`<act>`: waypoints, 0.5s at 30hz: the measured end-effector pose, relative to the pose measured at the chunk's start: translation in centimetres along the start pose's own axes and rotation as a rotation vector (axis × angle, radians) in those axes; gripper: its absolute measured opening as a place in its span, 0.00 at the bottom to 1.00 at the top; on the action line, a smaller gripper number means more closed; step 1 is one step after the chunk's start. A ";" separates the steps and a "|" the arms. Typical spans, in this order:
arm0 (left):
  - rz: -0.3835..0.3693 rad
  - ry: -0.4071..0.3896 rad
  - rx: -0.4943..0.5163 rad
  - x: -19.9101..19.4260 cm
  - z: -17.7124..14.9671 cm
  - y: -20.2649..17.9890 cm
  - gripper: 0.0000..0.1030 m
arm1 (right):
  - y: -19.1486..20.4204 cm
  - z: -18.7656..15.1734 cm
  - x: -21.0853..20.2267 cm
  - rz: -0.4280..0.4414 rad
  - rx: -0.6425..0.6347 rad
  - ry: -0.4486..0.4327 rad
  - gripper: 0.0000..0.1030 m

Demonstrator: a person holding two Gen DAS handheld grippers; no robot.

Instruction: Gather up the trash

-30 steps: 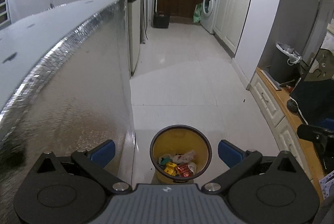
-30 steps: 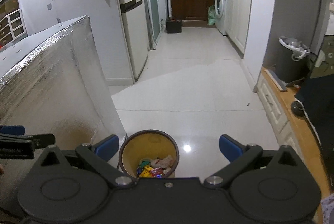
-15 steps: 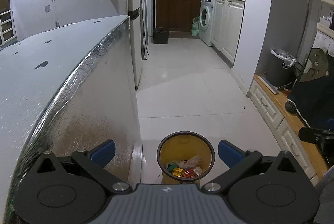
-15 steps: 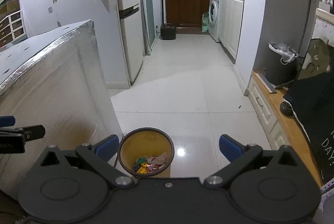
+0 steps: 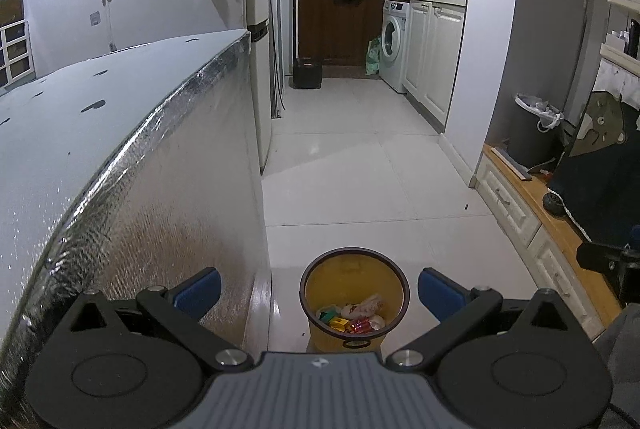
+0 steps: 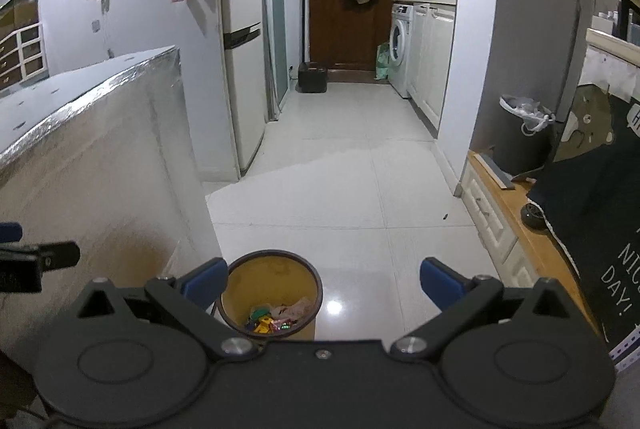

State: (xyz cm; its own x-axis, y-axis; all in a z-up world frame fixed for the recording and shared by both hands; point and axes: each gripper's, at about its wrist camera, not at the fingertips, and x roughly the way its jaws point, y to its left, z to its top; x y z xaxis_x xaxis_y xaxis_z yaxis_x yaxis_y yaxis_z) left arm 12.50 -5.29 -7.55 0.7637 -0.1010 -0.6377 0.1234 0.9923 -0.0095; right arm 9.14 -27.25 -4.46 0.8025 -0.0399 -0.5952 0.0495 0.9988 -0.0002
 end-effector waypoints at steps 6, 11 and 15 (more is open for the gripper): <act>-0.001 -0.012 0.000 0.0 -0.4 0.0 1.00 | -0.1 -0.5 0.3 -0.005 0.016 0.005 1.00; -0.003 -0.014 -0.003 0.0 -0.6 0.0 1.00 | 0.0 -0.7 0.3 -0.019 0.017 0.001 1.00; -0.006 -0.015 -0.003 0.0 -0.6 -0.1 1.00 | 0.2 -0.7 0.3 -0.027 0.006 -0.002 1.00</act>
State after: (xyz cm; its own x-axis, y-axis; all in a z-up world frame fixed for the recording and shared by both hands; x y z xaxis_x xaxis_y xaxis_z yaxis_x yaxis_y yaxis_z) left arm 12.10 -5.31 -8.04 0.7725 -0.1078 -0.6258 0.1261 0.9919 -0.0152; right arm 8.94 -27.05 -5.22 0.8020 -0.0665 -0.5935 0.0744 0.9972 -0.0112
